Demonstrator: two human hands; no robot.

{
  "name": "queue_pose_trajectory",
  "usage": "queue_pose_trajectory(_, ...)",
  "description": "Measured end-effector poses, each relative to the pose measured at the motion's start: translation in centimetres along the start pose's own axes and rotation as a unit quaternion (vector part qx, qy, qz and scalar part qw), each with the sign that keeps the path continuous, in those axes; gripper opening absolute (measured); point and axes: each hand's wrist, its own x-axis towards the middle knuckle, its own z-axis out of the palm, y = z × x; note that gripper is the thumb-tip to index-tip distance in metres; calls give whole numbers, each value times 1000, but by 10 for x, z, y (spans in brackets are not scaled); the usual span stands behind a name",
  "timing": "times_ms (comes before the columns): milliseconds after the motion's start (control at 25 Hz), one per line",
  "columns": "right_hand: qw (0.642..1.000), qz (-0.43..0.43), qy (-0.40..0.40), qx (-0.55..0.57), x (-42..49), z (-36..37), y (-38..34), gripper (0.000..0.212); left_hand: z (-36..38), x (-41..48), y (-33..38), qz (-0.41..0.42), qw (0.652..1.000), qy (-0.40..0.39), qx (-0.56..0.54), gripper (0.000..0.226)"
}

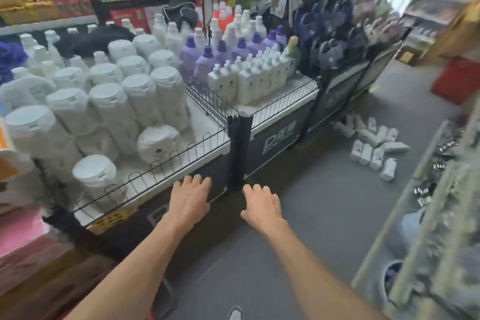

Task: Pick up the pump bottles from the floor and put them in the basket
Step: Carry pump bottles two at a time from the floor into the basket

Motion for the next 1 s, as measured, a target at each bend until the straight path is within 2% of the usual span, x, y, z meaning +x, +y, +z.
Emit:
queue_pose_trajectory(200, 992, 122, 19, 39, 1, -19, 112, 47, -11, 64, 95, 116, 993, 3, 11, 49)
queue_pose_trajectory(440, 967, 239, 34, 83, 2, -37, 210, 50, -21, 135, 188, 218, 975, -13, 31, 48)
queue_pose_trajectory(680, 939, 327, 48, 100, 32, -52, 282, 45, -27, 226, 261, 316, 948, -14, 31, 55)
queue_pose_trajectory(1000, 898, 419, 49, 121, 89, -93, 359, 49, -59, 353, 331, 393, 919, 0, 31, 62)
